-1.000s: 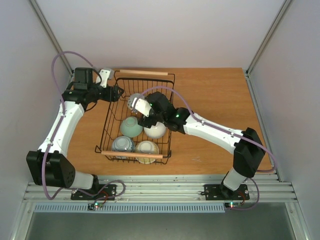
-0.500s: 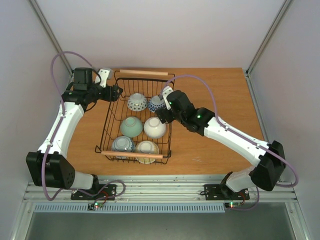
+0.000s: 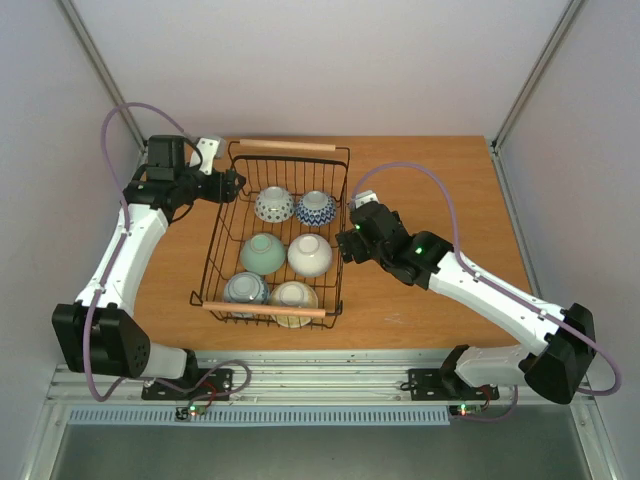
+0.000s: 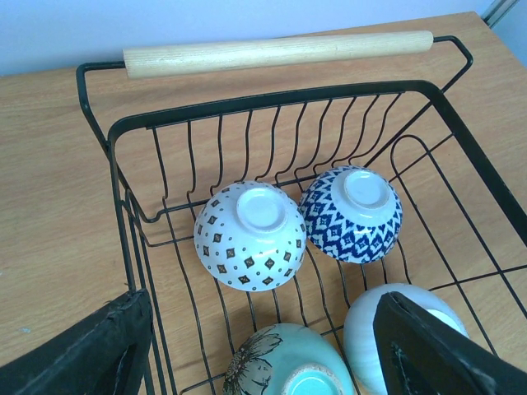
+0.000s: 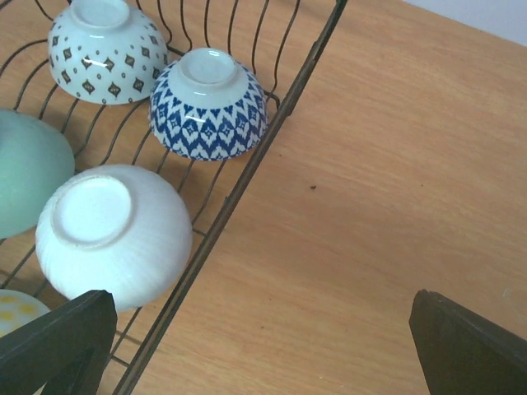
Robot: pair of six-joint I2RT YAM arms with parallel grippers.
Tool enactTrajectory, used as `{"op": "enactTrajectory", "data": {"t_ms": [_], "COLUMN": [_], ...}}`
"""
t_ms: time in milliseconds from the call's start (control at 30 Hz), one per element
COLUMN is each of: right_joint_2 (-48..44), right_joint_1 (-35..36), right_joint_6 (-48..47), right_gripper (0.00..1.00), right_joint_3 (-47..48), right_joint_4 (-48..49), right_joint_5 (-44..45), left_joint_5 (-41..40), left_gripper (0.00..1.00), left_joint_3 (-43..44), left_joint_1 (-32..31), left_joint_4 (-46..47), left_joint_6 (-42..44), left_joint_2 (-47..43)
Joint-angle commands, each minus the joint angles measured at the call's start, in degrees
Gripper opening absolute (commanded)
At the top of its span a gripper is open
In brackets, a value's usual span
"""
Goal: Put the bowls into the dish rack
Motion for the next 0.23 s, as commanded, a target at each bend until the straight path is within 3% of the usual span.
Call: {"op": "enactTrajectory", "data": {"t_ms": [0, 200], "right_joint_2": [-3.38, -4.02], "right_joint_1": [0.0, 0.04], "right_joint_6": [2.88, 2.02], "right_gripper": [0.99, 0.99], "right_joint_3": [-0.75, -1.61], "right_joint_4": [-0.02, 0.67], "right_joint_5": [-0.28, -0.75], "left_joint_5": [-0.53, -0.71], "left_gripper": [0.74, 0.75], "left_joint_3": [-0.52, -0.26], "left_joint_1": [0.29, 0.27], "left_joint_4": [3.0, 2.62], "left_joint_6": [0.23, 0.32], "left_joint_2": [-0.41, 0.36]}}
